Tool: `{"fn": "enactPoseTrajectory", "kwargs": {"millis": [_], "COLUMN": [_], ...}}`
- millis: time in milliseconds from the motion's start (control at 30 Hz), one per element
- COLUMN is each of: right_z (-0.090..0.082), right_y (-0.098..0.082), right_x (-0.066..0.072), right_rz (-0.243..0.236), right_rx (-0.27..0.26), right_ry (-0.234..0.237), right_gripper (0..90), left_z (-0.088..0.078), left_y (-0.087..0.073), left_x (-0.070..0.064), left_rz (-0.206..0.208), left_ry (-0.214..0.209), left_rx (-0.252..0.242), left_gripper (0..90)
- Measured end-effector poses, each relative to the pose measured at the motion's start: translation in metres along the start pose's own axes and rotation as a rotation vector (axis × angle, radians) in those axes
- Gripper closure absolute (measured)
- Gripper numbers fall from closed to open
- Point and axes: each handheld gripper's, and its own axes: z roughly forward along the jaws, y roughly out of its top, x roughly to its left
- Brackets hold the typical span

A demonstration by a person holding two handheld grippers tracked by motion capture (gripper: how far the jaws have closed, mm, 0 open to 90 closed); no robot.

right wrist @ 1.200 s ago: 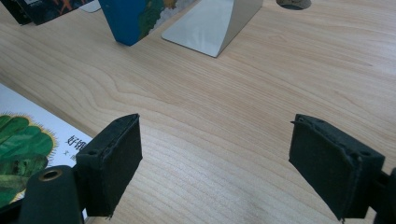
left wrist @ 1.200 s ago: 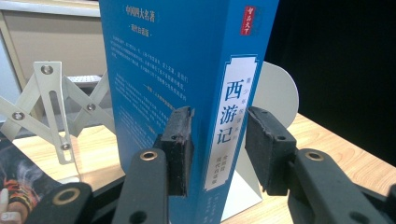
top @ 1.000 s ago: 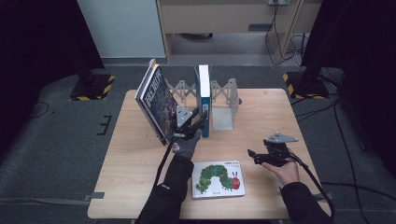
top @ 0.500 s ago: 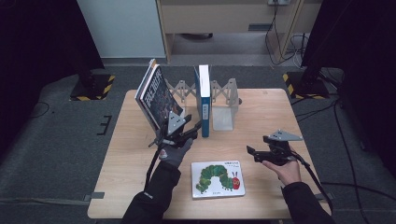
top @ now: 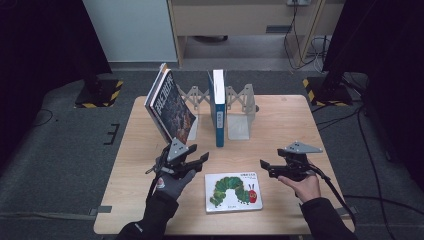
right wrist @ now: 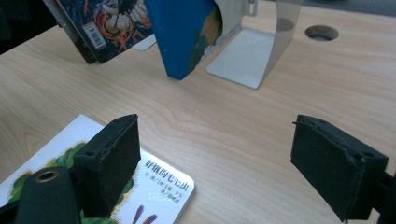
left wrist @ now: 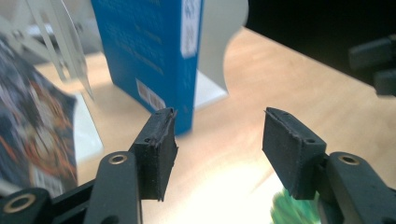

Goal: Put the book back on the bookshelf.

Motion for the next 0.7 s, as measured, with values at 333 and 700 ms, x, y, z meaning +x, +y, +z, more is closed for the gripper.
{"fn": "enactPoseTrajectory", "kwargs": {"millis": [333,700], "right_z": [0.007,0.023], "right_y": [-0.013,-0.032], "right_x": [0.017,0.034], "right_rz": [-0.006,-0.015], "right_rx": [0.061,0.132], "right_ry": [0.034,0.074], "right_gripper": [16.2,16.2], "left_z": [-0.015,0.004], "left_y": [-0.042,-0.063], "left_x": [-0.001,-0.023], "left_rz": [-0.040,-0.016], "left_ry": [0.011,-0.039], "left_rx": [0.104,0.192], "left_gripper": [38.9,35.6]}}
